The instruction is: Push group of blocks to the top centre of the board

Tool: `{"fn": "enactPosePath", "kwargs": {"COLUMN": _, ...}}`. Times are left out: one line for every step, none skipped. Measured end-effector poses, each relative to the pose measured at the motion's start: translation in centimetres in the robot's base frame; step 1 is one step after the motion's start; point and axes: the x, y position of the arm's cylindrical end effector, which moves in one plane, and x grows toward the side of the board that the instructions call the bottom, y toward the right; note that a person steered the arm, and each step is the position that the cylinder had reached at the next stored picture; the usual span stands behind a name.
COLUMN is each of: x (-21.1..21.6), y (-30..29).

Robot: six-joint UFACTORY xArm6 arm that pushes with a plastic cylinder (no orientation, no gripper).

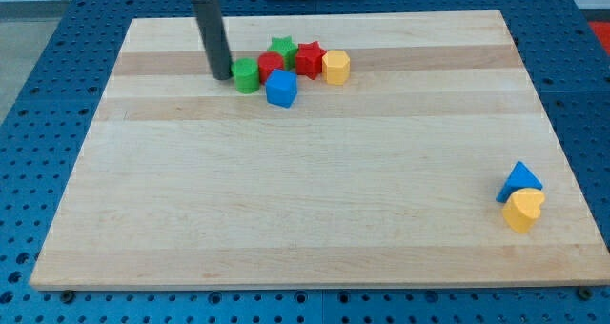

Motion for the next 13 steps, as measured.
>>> {"fn": "enactPosePath", "kwargs": {"x": 0.0, "y": 3.4}}
{"fn": "enactPosePath", "kwargs": {"x": 0.0, "y": 3.9}}
{"fn": "enactPosePath", "kwargs": {"x": 0.0, "y": 3.9}}
{"fn": "enactPosePath", "kwargs": {"x": 0.0, "y": 2.6}}
{"fn": "enactPosePath", "kwargs": {"x": 1.1, "y": 0.7}}
{"fn": "enactPosePath", "kwargs": {"x": 6.1, "y": 0.8}}
{"fn": "enactPosePath", "kwargs": {"x": 10.4, "y": 3.6}}
{"fn": "enactPosePath", "kwargs": {"x": 9.7, "y": 6.7}}
{"fn": "enactPosePath", "kwargs": {"x": 8.3, "y": 7.1}}
{"fn": "enactPosePath", "kwargs": {"x": 6.3, "y": 7.6}}
{"fn": "enactPosePath", "kwargs": {"x": 4.6, "y": 8.0}}
{"fn": "enactPosePath", "kwargs": {"x": 4.4, "y": 8.0}}
{"fn": "enactPosePath", "kwargs": {"x": 3.4, "y": 8.1}}
